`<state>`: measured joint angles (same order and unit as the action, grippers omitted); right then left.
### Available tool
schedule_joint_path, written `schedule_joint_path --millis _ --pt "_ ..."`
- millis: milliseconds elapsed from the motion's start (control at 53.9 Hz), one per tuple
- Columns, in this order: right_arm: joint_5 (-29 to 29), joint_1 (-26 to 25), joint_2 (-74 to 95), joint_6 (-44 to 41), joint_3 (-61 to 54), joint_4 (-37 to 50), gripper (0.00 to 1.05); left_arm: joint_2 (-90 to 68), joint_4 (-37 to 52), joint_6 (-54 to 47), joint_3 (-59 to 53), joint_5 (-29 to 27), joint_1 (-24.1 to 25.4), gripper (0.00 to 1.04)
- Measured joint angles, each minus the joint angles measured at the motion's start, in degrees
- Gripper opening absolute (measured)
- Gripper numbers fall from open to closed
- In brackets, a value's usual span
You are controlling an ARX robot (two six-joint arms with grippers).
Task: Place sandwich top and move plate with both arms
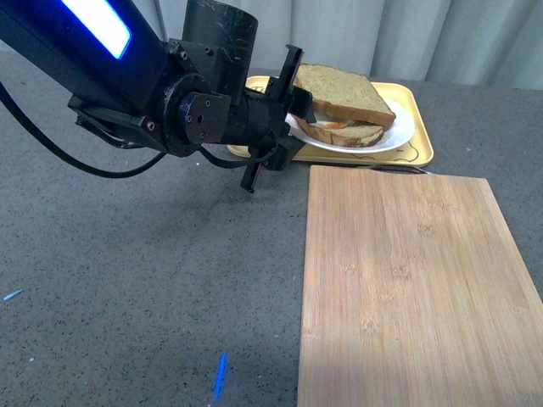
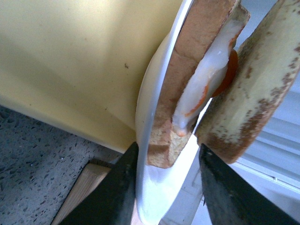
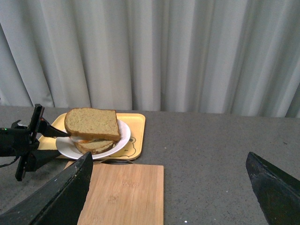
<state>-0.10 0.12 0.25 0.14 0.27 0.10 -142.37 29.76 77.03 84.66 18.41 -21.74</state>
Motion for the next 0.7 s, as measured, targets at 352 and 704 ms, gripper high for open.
schedule_joint_path --millis 352,704 --pt "0.0 0.0 0.0 0.0 0.0 0.0 0.95 11.3 -4.8 -19.2 -8.1 -10.6 -0.2 0.99" --pt "0.0 0.0 0.0 0.0 0.0 0.0 0.95 28.8 46.2 -72.5 -45.2 -34.0 6.0 0.37"
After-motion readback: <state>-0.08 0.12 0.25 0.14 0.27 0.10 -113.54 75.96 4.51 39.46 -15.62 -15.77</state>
